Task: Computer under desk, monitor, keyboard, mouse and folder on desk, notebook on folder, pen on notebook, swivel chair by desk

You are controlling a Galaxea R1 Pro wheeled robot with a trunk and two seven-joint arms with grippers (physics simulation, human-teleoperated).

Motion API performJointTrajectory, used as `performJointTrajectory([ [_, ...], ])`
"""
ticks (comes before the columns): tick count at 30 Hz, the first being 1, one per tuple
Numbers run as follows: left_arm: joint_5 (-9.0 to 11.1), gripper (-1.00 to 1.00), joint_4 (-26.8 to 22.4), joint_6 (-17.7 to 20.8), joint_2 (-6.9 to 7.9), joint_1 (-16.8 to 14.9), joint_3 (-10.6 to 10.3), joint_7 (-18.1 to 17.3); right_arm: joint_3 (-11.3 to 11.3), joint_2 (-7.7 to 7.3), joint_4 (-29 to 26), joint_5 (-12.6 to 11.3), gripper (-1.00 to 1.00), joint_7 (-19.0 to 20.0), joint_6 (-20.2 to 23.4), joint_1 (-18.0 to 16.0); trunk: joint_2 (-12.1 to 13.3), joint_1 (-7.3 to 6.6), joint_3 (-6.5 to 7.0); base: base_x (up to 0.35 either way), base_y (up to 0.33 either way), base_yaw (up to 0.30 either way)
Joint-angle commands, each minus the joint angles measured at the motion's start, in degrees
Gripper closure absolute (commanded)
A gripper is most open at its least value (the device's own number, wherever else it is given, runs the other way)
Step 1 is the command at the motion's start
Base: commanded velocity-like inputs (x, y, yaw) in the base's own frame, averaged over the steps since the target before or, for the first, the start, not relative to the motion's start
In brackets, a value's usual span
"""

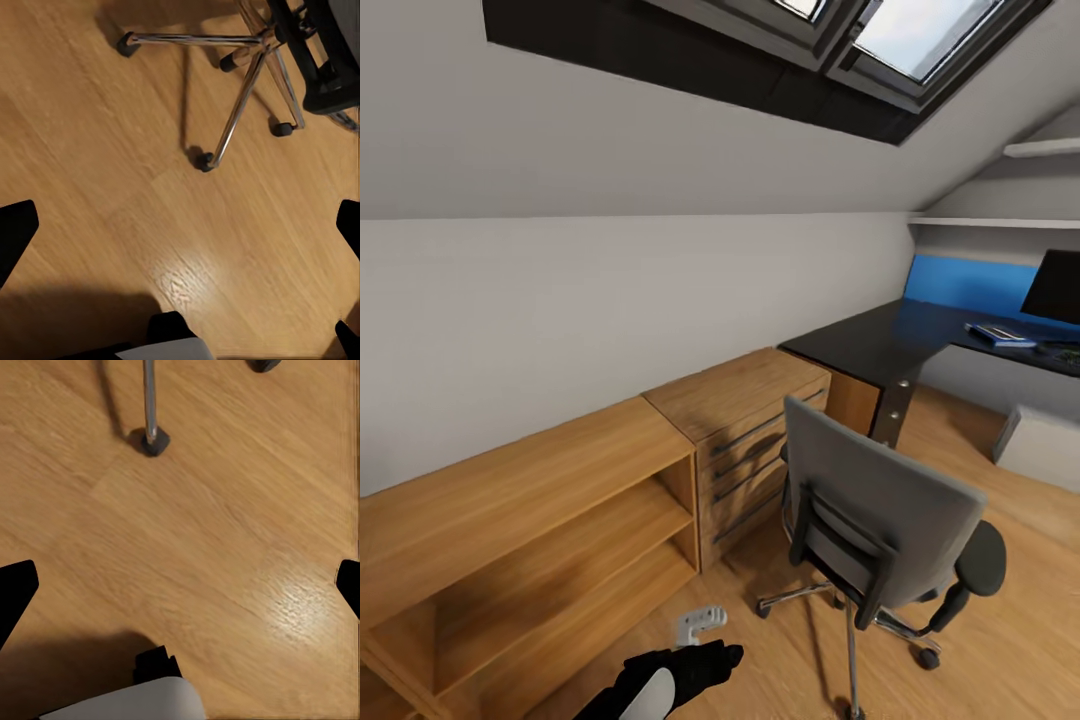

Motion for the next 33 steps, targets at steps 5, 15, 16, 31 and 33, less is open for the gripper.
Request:
performJointTrajectory([
  [5, 0.95, -1.00, -0.20, 0.05, 0.21, -0.05, 0.14, 0.51, 0.32, -0.12, -0.20, -0.32, -1.00, -0.47, 0.33, 0.02, -0.04, 0.00, -0.05, 0.000, 0.002, -0.300],
  [15, 1.15, -1.00, -0.81, 0.13, 0.66, -0.05, 0.23, 0.51, 0.29, -0.13, -0.20, -0.32, -1.00, -0.47, 0.33, 0.02, -0.04, 0.00, -0.05, 0.000, 0.193, -0.300],
  [16, 1.15, -1.00, -0.82, 0.12, 0.65, -0.05, 0.24, 0.51, 0.29, -0.14, -0.20, -0.32, -1.00, -0.47, 0.33, 0.02, -0.04, 0.00, -0.05, 0.006, 0.269, -0.300],
  [31, 0.93, -1.00, -0.80, 0.05, 0.70, -0.05, 0.21, 0.59, 0.44, -0.06, -0.21, -0.29, -1.00, -0.47, 0.08, 0.02, -0.04, 0.00, -0.05, 0.073, 0.137, -0.300],
  [33, 1.00, -1.00, -0.79, 0.06, 0.71, -0.05, 0.23, 0.59, 0.44, -0.06, -0.21, -0.30, -1.00, -0.47, 0.07, 0.02, -0.04, 0.00, -0.05, 0.013, 0.014, -0.300],
])
